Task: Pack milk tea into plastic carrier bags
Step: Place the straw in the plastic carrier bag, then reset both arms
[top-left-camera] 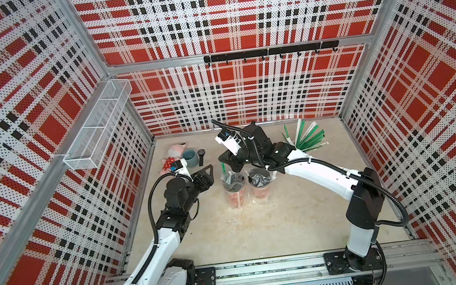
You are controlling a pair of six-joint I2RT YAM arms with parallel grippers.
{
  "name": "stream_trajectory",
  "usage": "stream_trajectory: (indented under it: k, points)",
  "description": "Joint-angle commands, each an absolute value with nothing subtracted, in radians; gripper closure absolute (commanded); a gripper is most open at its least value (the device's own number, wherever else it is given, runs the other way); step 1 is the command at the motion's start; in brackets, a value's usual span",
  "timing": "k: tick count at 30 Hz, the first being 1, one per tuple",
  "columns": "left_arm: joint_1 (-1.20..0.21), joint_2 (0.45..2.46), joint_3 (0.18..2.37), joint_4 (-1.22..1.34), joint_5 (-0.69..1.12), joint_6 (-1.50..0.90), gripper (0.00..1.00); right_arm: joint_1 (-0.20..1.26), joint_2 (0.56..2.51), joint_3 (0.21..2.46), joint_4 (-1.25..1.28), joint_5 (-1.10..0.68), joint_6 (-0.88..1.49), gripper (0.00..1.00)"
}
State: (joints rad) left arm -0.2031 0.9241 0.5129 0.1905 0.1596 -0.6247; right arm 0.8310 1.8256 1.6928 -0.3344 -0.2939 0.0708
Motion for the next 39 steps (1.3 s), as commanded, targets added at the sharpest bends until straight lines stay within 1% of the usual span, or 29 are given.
stream_trajectory:
  k: [1,9,16,18,20,22,24,25,26,27,28,29,31,34,35,37,38,39]
  points:
    - [-0.188,0.912,0.506,0.187,0.176,-0.607,0.24,0.838,1.823,1.684,-0.331,-0.312,0.066,0.9]
    - [-0.187,0.908,0.503,0.187,0.182,-0.611,0.24,0.838,1.806,1.617,-0.298,-0.334,0.066,0.91]
    - [-0.185,0.911,0.506,0.193,0.181,-0.612,0.24,0.84,1.781,1.618,-0.298,-0.35,0.056,0.9]
    - [-0.185,0.916,0.511,0.195,0.18,-0.614,0.19,0.839,1.767,1.63,-0.312,-0.351,0.049,0.87]
    - [-0.183,0.919,0.518,0.193,0.175,-0.612,0.15,0.839,1.745,1.634,-0.325,-0.339,0.042,0.82]
    - [-0.181,0.92,0.532,0.19,0.161,-0.611,0.06,0.838,1.712,1.631,-0.335,-0.321,0.034,0.77]
    - [-0.178,0.918,0.556,0.187,0.137,-0.603,0.02,0.835,1.662,1.608,-0.334,-0.283,0.034,0.67]
    - [-0.179,0.919,0.572,0.181,0.117,-0.596,0.01,0.828,1.627,1.585,-0.322,-0.257,0.042,0.6]
    - [-0.177,0.918,0.588,0.172,0.09,-0.589,0.02,0.818,1.586,1.557,-0.307,-0.233,0.054,0.51]
    - [-0.177,0.917,0.603,0.163,0.065,-0.583,0.02,0.805,1.548,1.526,-0.285,-0.221,0.064,0.37]
    - [-0.177,0.918,0.62,0.147,0.025,-0.572,0.02,0.785,1.497,1.48,-0.261,-0.201,0.074,0.1]
    - [-0.176,0.915,0.636,0.129,-0.031,-0.564,0.02,0.761,1.442,1.428,-0.235,-0.156,0.09,0.0]
    - [-0.176,0.901,0.645,0.1,-0.179,-0.551,0.02,0.7,1.324,1.308,-0.177,-0.032,0.129,0.0]
    - [-0.18,0.849,0.591,0.086,-0.493,-0.541,0.02,0.563,1.115,1.063,-0.081,0.232,0.202,0.0]
    - [-0.19,0.827,0.543,0.113,-0.608,-0.53,0.02,0.505,1.05,0.968,-0.048,0.312,0.225,0.0]
    - [-0.218,0.794,0.42,0.227,-0.77,-0.454,0.02,0.39,0.947,0.809,-0.006,0.43,0.236,0.0]
    - [-0.237,0.792,0.358,0.292,-0.841,-0.409,0.02,0.333,0.908,0.729,0.018,0.484,0.237,0.0]
    - [-0.241,0.804,0.313,0.343,-0.878,-0.377,0.02,0.285,0.892,0.671,0.04,0.501,0.233,0.0]
